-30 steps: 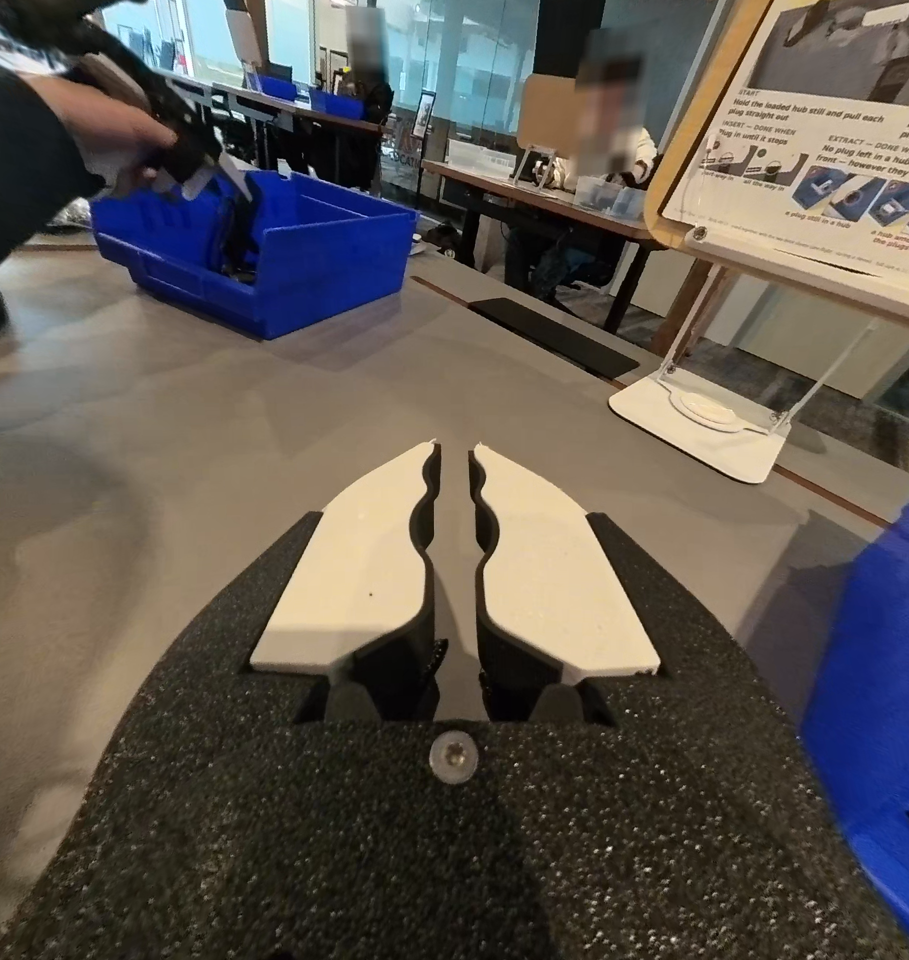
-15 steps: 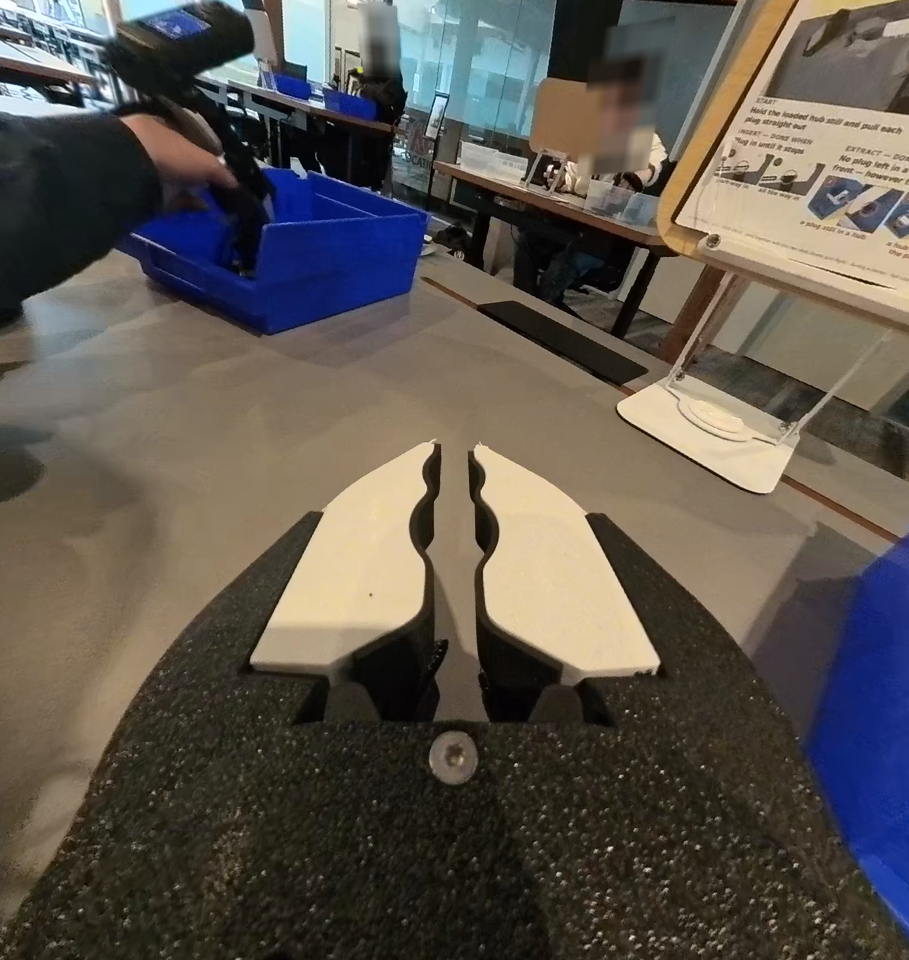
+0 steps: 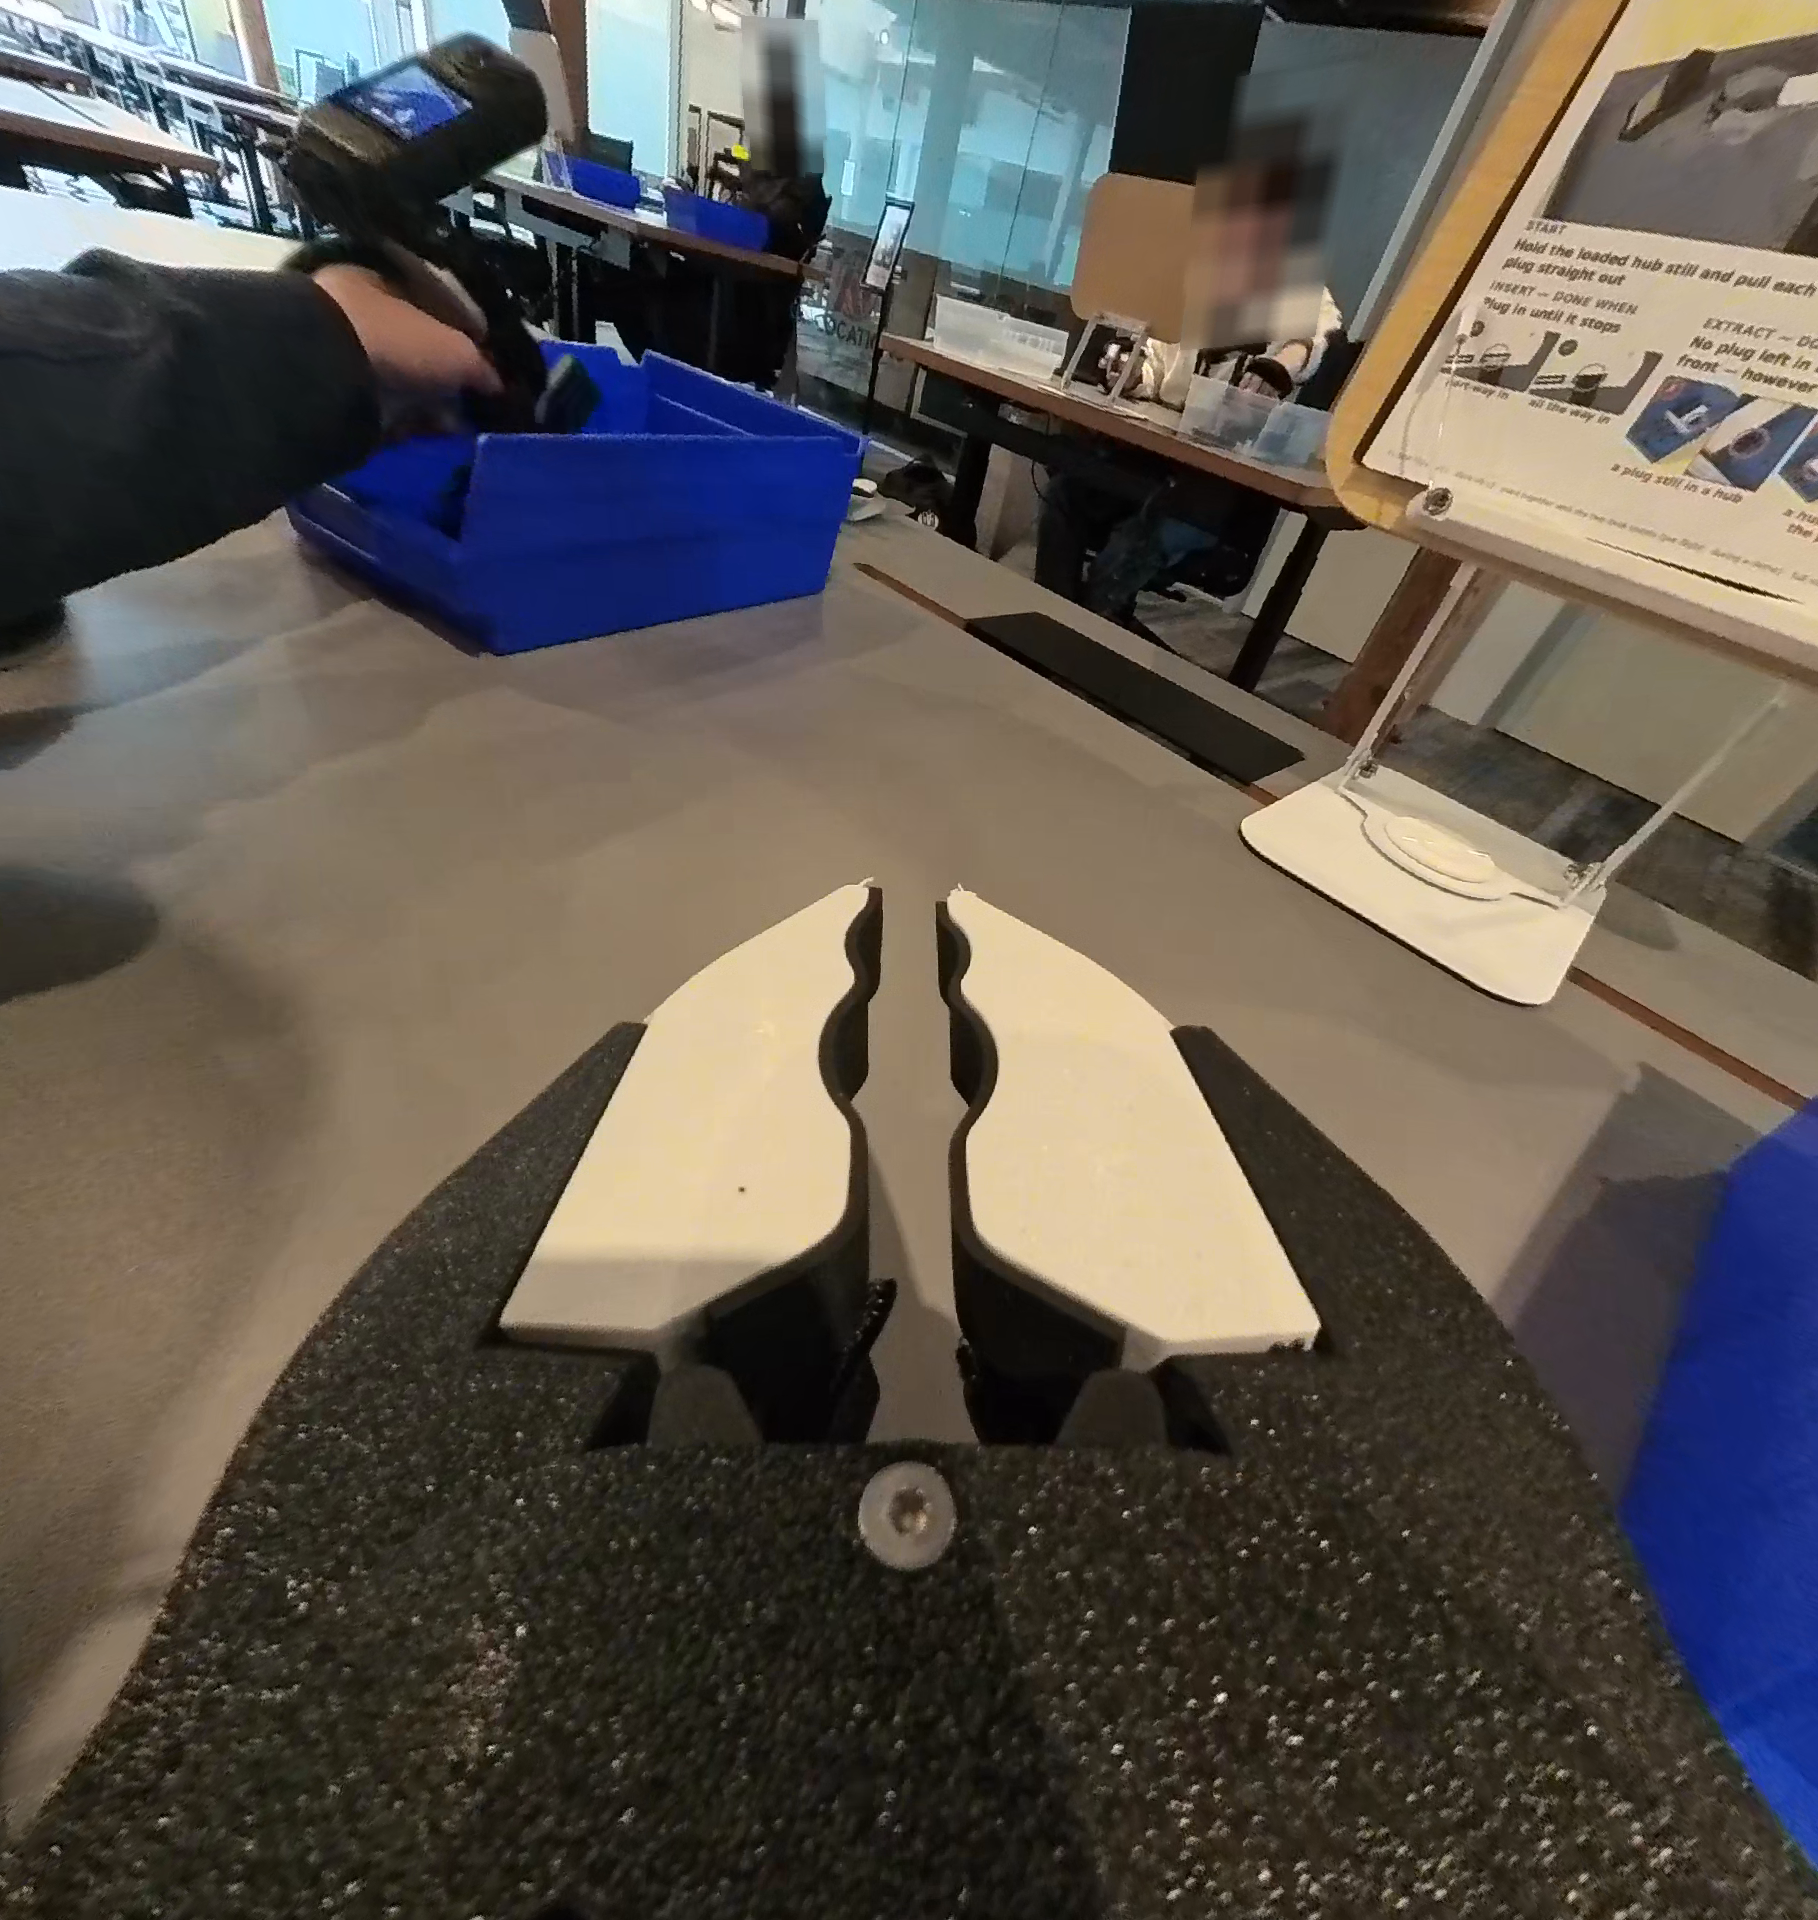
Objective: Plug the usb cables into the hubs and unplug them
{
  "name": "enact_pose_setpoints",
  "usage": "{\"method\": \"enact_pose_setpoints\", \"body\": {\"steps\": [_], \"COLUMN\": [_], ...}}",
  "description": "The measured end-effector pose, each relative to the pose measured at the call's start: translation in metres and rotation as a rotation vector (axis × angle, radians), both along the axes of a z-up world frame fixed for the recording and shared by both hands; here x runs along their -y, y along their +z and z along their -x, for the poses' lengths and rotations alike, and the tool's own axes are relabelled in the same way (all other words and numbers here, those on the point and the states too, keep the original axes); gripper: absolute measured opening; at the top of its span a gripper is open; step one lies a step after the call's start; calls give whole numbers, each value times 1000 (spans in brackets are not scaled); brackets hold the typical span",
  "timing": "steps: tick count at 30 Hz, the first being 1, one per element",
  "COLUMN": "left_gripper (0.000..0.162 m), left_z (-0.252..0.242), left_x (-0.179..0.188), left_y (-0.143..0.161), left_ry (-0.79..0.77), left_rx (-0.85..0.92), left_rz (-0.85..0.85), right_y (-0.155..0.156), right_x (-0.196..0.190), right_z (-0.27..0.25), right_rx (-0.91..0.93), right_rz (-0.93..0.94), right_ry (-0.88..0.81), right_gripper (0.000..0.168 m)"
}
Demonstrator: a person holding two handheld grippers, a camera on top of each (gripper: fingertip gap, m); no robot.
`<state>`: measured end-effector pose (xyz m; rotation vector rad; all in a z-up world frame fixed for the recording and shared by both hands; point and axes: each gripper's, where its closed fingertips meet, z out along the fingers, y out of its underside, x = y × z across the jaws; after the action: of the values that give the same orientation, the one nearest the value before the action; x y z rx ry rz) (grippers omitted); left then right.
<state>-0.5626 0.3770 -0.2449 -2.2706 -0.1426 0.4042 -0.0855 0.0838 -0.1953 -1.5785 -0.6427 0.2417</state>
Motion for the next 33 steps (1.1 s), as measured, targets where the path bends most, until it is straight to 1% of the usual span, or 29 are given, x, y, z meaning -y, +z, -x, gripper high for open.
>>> {"method": "enact_pose_setpoints", "body": {"steps": [3, 5, 9, 12, 14, 16, 19, 21, 25, 26, 27, 29, 30, 33], "left_gripper": [0, 0, 0, 0, 0, 0, 0, 0, 1, 19, 35, 45, 47, 51], "left_z": [-2, -8, -13, -10, -9, -6, 0, 1, -3, -5, -8, -9, -8, -5], "left_x": [-1, -3, -2, 5, 14, 24, 35, 40, 45, 45, 46, 46, 46, 41], "left_y": [-4, -3, 21, 31, 25, 16, 7, 2, -16, -21, -26, -36, -38, -31], "left_ry": [-51, -98, -151, -153, -155, -151, -154, -147, -135, -134, -141, -130, -123, -108], "left_rx": [-20, -9, 2, 43, 85, 77, -47, -99, -48, -22, 10, 66, 78, 49], "left_rz": [40, 25, -72, -90, -47, 21, 92, 127, 176, 185, 198, 218, 224, 186], "right_y": [0, -1, -2, -2, -2, -3, -4, -6, -10, -10, -12, -14, -16, -21], "right_x": [1, 1, 0, 1, 1, 1, 1, 1, 1, 1, 1, 1, 0, 0], "right_z": [1, 1, 2, 3, 3, 4, 6, 8, 11, 12, 13, 14, 15, 17], "right_rx": [4, 11, 20, 23, 28, 35, 49, 62, 100, 112, 124, 151, 167, 220], "right_rz": [-2, -2, -2, 0, -1, -2, -4, 0, -2, -4, -4, -2, -1, 1], "right_ry": [4, 5, 3, 8, 10, 13, 20, 25, 31, 33, 35, 38, 39, 37], "right_gripper": [10, 10, 10, 10, 10, 9, 9, 9, 9, 9, 9, 9, 9, 9]}}
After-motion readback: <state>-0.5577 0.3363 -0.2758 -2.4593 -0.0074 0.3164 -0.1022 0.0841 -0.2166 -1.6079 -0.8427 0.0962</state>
